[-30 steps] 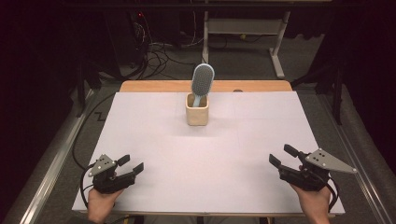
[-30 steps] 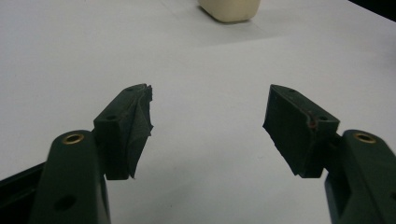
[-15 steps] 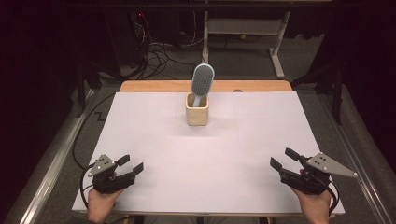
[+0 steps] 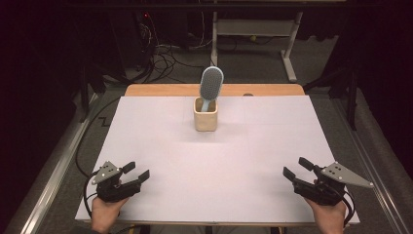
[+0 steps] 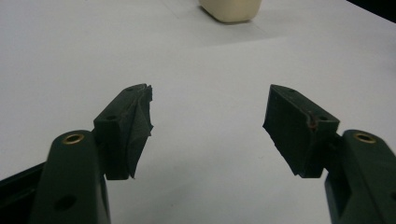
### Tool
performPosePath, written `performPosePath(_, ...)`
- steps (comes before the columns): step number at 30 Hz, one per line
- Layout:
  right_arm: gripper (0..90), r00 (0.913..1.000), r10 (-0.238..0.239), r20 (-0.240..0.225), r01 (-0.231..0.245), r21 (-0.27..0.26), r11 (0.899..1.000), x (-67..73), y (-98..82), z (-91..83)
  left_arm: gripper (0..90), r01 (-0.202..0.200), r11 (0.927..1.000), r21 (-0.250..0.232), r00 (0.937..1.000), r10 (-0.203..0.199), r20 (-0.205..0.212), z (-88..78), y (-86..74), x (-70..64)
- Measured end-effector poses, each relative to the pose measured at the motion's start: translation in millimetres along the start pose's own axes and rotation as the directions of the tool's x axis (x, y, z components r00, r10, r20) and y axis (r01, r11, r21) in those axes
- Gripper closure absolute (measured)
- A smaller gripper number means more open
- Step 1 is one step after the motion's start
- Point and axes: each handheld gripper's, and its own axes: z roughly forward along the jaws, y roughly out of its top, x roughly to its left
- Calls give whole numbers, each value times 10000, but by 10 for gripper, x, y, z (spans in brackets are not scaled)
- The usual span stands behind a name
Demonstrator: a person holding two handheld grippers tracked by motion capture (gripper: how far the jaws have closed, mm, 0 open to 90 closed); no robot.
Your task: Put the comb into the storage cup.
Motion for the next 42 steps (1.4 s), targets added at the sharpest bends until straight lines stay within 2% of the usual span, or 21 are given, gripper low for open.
performPosePath(42,301,9981,566,240,-571,234,9981,-83,-236,-26,322,15,10000,-28,10000,-15,-12,-17,1,5)
